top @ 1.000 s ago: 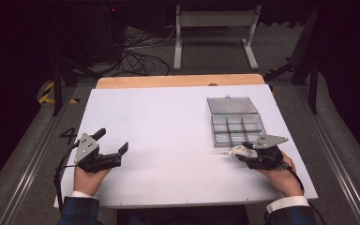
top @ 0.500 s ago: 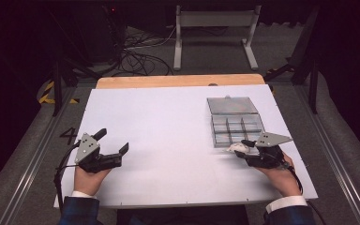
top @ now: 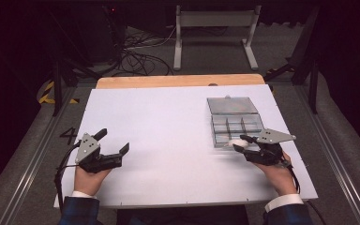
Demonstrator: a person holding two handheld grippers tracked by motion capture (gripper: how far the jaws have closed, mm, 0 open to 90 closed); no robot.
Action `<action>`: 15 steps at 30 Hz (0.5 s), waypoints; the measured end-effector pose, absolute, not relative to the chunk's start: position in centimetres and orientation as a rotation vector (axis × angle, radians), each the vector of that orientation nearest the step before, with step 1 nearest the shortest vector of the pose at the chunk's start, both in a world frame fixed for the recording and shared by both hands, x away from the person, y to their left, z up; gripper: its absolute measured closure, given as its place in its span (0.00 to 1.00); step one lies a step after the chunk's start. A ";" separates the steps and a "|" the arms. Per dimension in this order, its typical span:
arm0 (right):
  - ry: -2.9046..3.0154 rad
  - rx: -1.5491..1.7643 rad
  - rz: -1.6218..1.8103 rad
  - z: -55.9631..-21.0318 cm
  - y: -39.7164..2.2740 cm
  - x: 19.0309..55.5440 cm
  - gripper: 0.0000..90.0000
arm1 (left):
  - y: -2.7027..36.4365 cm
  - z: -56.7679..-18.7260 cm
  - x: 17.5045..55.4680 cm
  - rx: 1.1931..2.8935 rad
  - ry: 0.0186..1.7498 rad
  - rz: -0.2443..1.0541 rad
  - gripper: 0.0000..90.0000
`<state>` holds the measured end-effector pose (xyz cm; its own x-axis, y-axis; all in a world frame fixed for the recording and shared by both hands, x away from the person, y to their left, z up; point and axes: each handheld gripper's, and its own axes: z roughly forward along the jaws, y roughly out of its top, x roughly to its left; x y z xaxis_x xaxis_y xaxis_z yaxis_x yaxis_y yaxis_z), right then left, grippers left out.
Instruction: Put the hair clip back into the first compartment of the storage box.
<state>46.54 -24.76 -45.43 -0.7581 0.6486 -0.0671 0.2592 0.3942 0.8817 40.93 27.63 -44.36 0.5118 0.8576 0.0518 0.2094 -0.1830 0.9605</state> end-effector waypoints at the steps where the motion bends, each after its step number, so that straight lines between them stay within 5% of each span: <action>1: 2.250 0.784 1.324 -45.4 -24.7 46.6 0.60 | 27.6 -44.3 40.9 1.687 0.915 0.756 0.06; 15: 2.255 0.788 1.308 -45.4 -24.4 46.6 0.66 | 27.6 -44.3 40.9 1.687 0.911 0.758 0.06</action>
